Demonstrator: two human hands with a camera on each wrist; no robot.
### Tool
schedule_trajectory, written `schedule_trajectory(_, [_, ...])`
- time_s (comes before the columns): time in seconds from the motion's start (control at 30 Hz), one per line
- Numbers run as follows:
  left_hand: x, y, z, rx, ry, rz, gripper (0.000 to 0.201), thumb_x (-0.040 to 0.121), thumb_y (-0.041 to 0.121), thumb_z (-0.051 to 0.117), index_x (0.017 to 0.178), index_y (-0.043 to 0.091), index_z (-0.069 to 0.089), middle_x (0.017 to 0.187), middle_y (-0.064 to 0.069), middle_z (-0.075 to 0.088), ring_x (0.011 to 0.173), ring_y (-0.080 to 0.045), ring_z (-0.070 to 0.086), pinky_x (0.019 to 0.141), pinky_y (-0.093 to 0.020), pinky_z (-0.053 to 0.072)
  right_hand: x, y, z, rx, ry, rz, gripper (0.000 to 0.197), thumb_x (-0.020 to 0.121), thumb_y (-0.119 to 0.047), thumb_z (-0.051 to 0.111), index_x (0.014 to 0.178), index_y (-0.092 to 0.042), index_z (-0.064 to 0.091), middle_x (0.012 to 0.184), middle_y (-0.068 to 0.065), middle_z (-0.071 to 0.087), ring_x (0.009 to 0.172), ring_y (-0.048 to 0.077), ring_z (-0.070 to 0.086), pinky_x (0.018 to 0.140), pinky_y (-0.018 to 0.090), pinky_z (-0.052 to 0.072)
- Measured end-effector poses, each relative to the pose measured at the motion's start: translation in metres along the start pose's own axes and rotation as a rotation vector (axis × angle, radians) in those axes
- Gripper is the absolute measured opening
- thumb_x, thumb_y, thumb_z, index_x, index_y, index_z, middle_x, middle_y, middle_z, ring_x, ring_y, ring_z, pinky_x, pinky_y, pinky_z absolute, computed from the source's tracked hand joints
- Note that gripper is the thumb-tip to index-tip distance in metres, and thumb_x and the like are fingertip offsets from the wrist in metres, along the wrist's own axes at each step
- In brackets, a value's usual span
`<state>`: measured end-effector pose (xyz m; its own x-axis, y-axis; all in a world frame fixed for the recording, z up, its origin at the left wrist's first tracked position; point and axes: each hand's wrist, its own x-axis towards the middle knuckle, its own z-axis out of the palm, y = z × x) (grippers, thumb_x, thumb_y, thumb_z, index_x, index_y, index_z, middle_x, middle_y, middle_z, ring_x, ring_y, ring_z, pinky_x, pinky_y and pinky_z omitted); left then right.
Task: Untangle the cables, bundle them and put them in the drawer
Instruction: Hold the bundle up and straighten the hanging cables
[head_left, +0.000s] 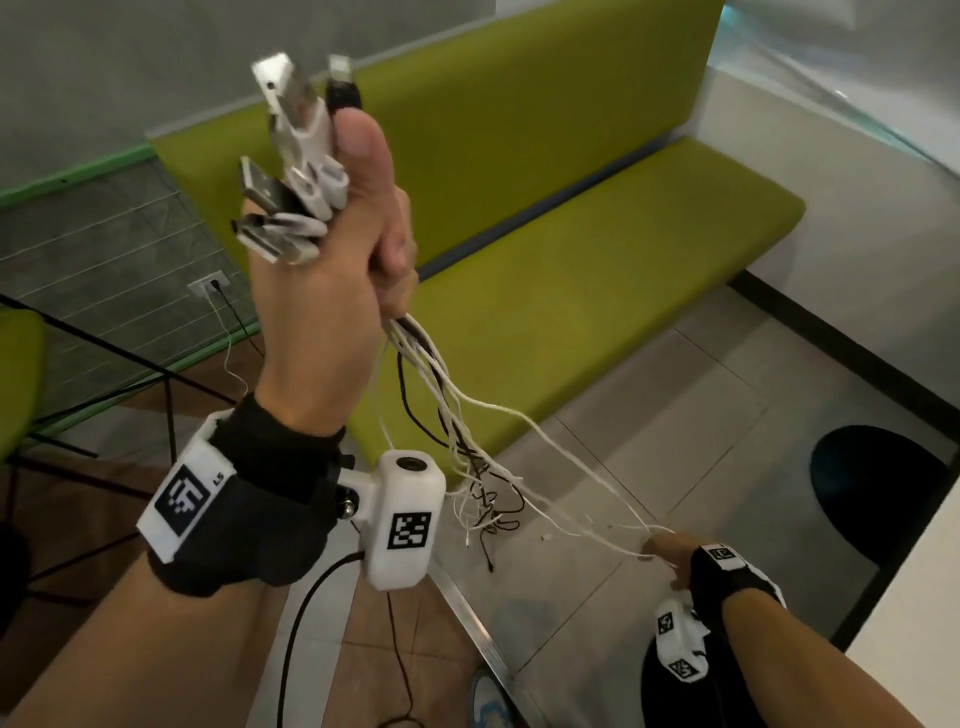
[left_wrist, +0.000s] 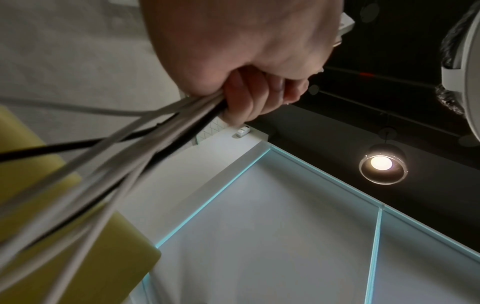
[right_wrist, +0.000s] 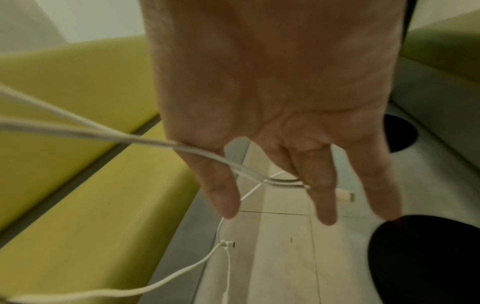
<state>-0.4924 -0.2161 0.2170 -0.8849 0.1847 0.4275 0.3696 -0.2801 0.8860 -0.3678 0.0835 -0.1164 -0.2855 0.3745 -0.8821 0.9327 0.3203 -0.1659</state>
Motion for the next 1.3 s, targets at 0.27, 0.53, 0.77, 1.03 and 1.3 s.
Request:
schedule_trajectory(0.27, [-0.006, -0.01, 0.007, 0.014, -0.026, 0.009, 0.042, 0.085, 0.056, 0.053, 0.054, 0.029, 0.045, 0.047, 0.014, 0.038, 0.036, -0.003, 0.029, 0.038, -0.018, 0.023, 0.056, 0.026, -0.008, -0.288, -0.001, 0.013, 0.025, 0.097, -0.016, 0.047, 0.119, -0.009, 0.056, 0.133, 0.016, 0.054, 0.099, 0.022, 0.056, 0.057, 0.019, 0.035])
schedule_trajectory(0.53, [-0.002, -0.011, 0.009, -0.013, 0.031, 0.01, 0.05, 0.091, 0.051, 0.05, 0.054, 0.02, 0.037, 0.047, 0.011, 0.035, 0.035, -0.006, 0.025, 0.038, -0.018, 0.022, 0.025, 0.016, -0.005, 0.033, 0.19, 0.06, 0.039, 0.097, -0.03, 0.048, 0.115, 0.003, 0.056, 0.107, 0.019, 0.062, 0.106, 0.038, 0.059, 0.095, 0.042, 0.048])
schedule_trajectory(0.77, [-0.015, -0.03, 0.027, -0.013, -0.102, -0.073, 0.043, 0.084, 0.058, 0.057, 0.056, 0.027, 0.045, 0.048, 0.013, 0.039, 0.036, -0.003, 0.031, 0.041, -0.016, 0.025, -0.019, -0.041, -0.001, -0.027, 0.186, -0.266, 0.033, 0.096, -0.034, 0.049, 0.104, -0.004, 0.061, 0.081, 0.004, 0.072, 0.066, 0.021, 0.072, 0.06, 0.026, 0.049])
schedule_trajectory(1.03, [-0.037, -0.044, 0.056, 0.009, -0.177, -0.19, 0.062, 0.078, 0.07, 0.056, 0.057, 0.015, 0.038, 0.048, 0.007, 0.034, 0.039, -0.008, 0.028, 0.045, -0.023, 0.023, -0.152, -0.085, -0.028, 0.139, -0.003, -1.083, 0.084, 0.07, -0.02, 0.066, 0.147, -0.028, 0.033, 0.133, -0.014, 0.055, 0.127, -0.002, 0.046, 0.107, 0.023, 0.034])
schedule_trajectory(1.3, [-0.078, -0.055, 0.115, 0.072, -0.266, -0.349, 0.042, 0.08, 0.053, 0.055, 0.056, 0.019, 0.052, 0.05, 0.002, 0.048, 0.045, -0.007, 0.043, 0.047, -0.019, 0.038, -0.256, -0.067, -0.036, 0.409, -0.109, -1.336, 0.057, 0.071, 0.007, 0.07, 0.112, -0.029, 0.051, 0.084, -0.005, 0.063, 0.079, 0.012, 0.06, 0.077, 0.02, 0.048])
